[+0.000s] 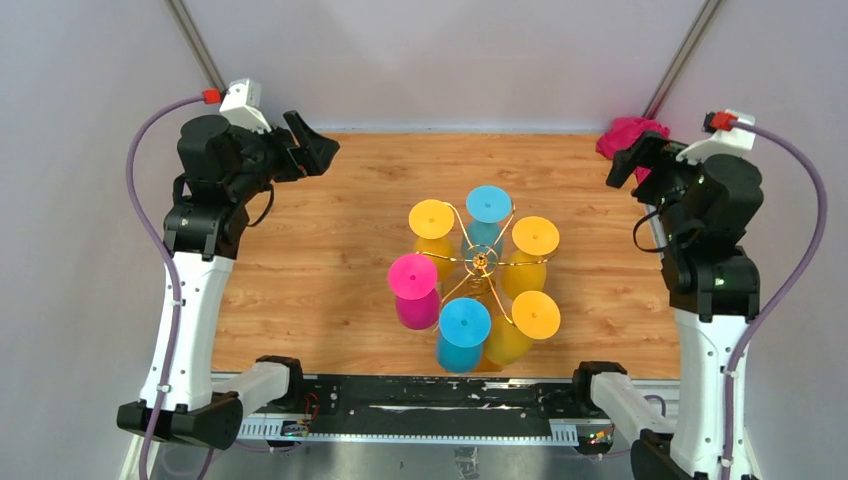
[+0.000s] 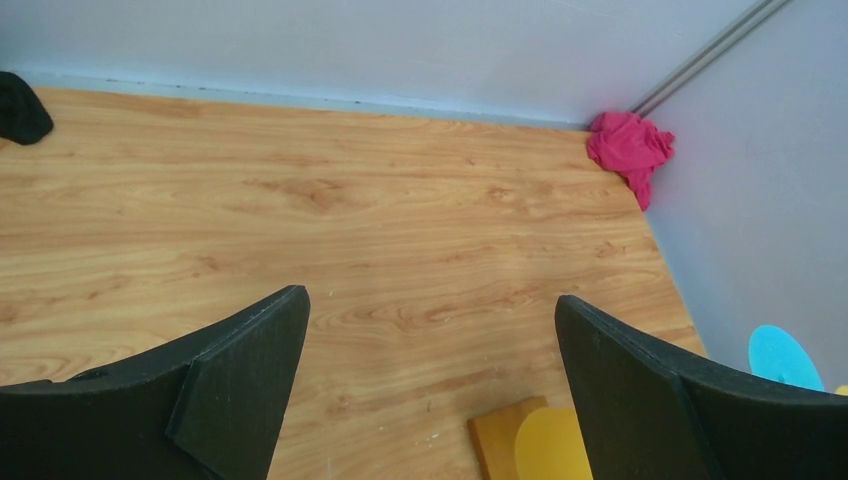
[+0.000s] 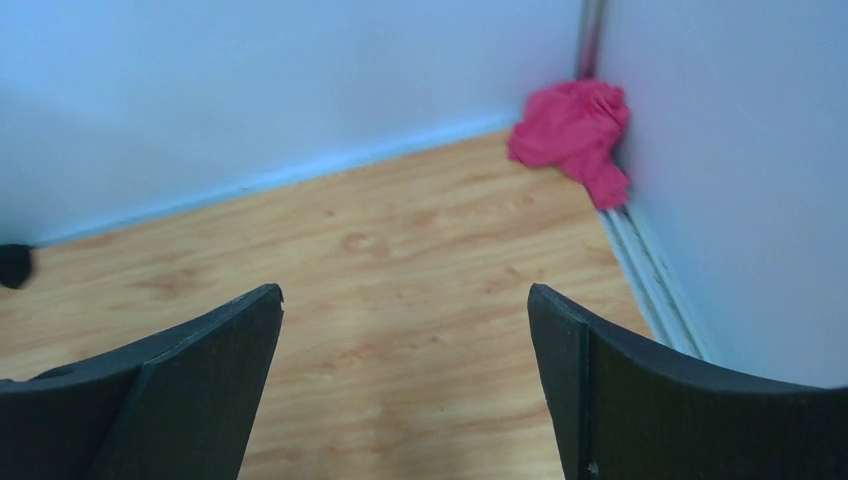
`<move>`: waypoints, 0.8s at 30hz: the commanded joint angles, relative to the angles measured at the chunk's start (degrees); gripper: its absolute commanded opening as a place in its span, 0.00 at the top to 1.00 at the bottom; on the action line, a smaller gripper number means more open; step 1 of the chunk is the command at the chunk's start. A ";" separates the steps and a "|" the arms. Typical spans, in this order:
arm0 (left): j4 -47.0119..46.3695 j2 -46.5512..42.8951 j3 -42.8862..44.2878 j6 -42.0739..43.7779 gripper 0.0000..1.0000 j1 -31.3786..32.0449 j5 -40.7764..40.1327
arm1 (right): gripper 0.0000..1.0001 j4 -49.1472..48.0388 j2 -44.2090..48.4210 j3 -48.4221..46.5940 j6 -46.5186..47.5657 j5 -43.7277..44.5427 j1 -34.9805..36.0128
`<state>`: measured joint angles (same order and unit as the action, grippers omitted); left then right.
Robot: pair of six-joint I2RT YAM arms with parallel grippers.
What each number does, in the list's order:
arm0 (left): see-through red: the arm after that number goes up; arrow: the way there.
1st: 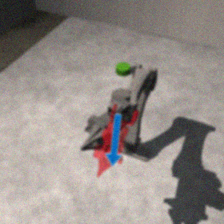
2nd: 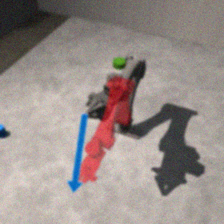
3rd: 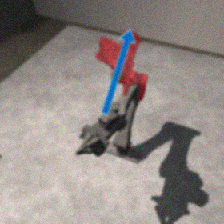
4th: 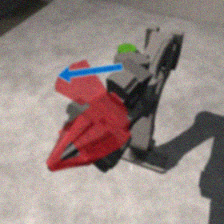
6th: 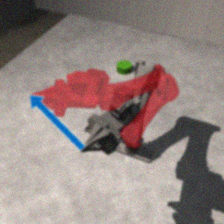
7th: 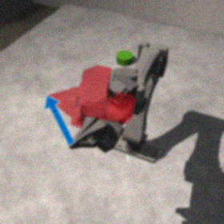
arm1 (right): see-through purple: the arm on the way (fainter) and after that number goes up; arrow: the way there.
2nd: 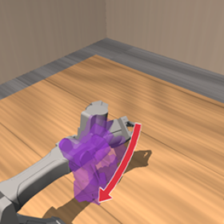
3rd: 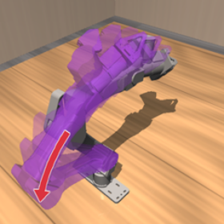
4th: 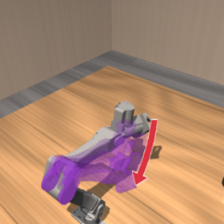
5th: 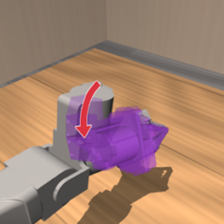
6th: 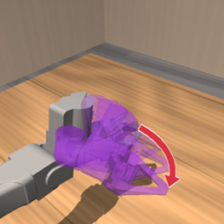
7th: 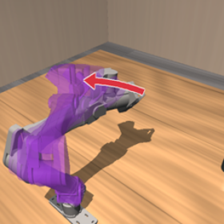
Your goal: Take the wine glass off the wine glass rack
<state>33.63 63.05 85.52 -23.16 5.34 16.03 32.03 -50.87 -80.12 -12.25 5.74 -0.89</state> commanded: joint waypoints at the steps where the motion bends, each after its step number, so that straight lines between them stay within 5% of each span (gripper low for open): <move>1: -2.65 -0.10 -0.34 -0.91 0.01 0.11 2.64 | 0.03 5.83 -5.75 -8.64 -4.05 -12.85 0.70; 8: -4.68 -0.42 -2.26 -1.99 0.01 0.11 3.13 | 0.16 10.89 -4.45 -14.28 -3.11 -19.67 5.14; 13: -6.34 -0.22 -3.22 -3.67 0.02 0.11 4.31 | 0.35 14.03 -3.19 -15.07 -3.85 -27.00 8.69; 24: -12.18 -0.19 -6.06 -6.59 0.03 0.11 7.61 | 0.35 23.54 -7.31 -20.81 0.98 -25.27 24.25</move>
<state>24.91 63.16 80.09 -28.67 5.34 21.56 50.00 -55.59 -99.24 -14.06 -20.78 16.88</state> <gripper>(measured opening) 0.971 0.651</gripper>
